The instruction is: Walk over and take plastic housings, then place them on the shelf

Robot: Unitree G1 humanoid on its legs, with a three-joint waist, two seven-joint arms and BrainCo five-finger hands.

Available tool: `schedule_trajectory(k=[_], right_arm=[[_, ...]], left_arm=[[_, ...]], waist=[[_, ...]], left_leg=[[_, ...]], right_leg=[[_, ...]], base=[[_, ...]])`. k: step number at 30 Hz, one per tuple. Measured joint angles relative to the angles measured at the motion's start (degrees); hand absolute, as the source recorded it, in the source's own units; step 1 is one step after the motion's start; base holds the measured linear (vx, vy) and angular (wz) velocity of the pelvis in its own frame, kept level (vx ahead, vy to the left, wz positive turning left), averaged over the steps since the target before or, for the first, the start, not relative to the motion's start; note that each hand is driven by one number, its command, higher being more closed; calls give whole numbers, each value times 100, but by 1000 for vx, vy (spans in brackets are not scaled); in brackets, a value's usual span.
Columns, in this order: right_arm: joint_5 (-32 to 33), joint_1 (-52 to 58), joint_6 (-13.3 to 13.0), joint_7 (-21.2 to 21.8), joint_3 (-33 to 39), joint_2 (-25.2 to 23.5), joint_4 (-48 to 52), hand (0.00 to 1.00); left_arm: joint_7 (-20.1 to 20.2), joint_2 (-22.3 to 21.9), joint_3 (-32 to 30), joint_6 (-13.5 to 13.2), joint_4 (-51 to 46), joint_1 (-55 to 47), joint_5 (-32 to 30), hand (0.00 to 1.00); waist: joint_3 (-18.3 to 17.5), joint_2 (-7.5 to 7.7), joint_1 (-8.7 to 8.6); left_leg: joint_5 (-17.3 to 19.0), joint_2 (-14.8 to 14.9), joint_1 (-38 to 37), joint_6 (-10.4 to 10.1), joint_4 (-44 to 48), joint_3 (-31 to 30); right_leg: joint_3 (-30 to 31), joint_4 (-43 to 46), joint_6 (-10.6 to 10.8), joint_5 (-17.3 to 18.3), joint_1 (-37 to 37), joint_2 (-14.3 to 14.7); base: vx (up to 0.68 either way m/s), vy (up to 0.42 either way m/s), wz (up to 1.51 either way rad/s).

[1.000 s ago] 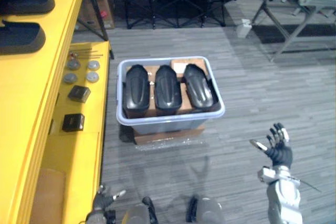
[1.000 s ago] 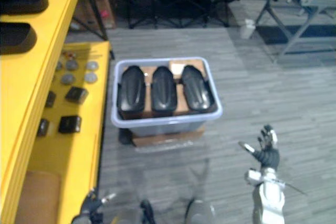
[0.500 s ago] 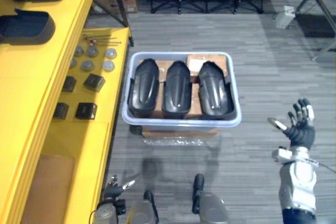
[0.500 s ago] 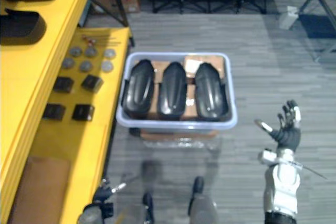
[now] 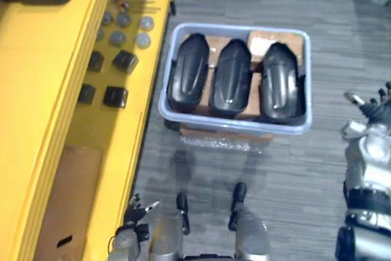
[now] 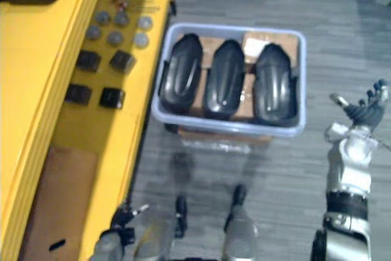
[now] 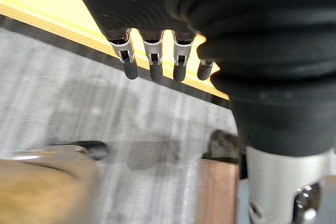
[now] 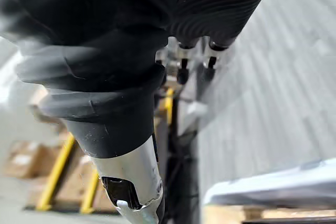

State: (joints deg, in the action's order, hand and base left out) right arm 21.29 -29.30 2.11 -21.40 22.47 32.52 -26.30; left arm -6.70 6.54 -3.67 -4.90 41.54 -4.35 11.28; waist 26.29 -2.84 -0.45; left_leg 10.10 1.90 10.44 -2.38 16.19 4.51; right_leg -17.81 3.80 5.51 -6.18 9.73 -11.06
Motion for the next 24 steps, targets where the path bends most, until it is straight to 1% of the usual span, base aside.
schedule_trajectory(k=[2, 4, 5, 8, 11, 13, 16, 21, 24], right_arm=[[0, -252, 128, -148, -20, 241, -247, 0], [-4, -483, 219, -189, -44, 436, -443, 0], [-9, -645, 285, -214, -71, 545, -538, 0], [-13, -1048, 344, -235, -208, 724, -831, 0], [-20, -1238, 474, -246, -329, 822, -854, 0], [-22, -1301, 564, -246, -353, 826, -854, 0], [-114, -1335, 625, -237, -368, 839, -851, 0], [-228, -1350, 902, -263, -361, 865, -811, 0], [-296, -1346, 1010, -394, -354, 868, -776, 0]], left_arm=[[-78, -6, 41, 3, 12, 55, 18, 0], [-126, -10, 75, 3, 19, 74, 23, 0], [-147, -11, 124, 3, 44, 108, 81, 0], [-170, -40, 257, 2, 160, 215, 214, 0], [-178, -55, 262, 0, 226, 331, 392, 0], [-192, -81, 265, -1, 246, 388, 468, 0], [-193, -142, 272, -10, 246, 435, 639, 0], [-194, -313, 276, -58, 233, 506, 688, 0], [-197, -377, 275, -82, 212, 582, 843, 0]], waist=[[66, -77, 21], [84, -120, 115], [116, -171, 145], [177, -278, 233], [209, -326, 288], [219, -328, 291], [222, -330, 288], [222, -332, 279], [223, -336, 285]], left_leg=[[-5, -41, 150, 7, 52, -121], [-13, -71, 262, 20, 79, -111], [-13, -84, 351, 20, 137, -130], [-9, -116, 500, 28, 235, -147], [-16, -139, 723, 51, 344, -176], [-6, -167, 879, 67, 458, -199], [-3, -174, 1038, 71, 580, -202], [11, -142, 1330, 80, 812, -189], [23, -79, 1500, 71, 933, -129]], right_leg=[[-82, 68, 0, 0, 79, -47], [-68, 139, 0, 1, 227, -89], [-76, 200, -1, 2, 297, -113], [-75, 439, -41, 39, 513, -185], [-73, 665, -100, 86, 779, -241], [-73, 859, -52, 188, 946, -310], [-67, 1110, -67, 288, 1155, -375], [7, 1394, -87, 386, 1474, -400], [52, 1560, -118, 424, 1675, -409]], base=[[-11, 27, 21], [-26, 41, 6], [-21, 34, 3], [-39, 33, 3], [-57, 24, 4], [-62, 14, 9], [-74, -3, 3], [-73, -11, -2], [-79, -13, -5]])
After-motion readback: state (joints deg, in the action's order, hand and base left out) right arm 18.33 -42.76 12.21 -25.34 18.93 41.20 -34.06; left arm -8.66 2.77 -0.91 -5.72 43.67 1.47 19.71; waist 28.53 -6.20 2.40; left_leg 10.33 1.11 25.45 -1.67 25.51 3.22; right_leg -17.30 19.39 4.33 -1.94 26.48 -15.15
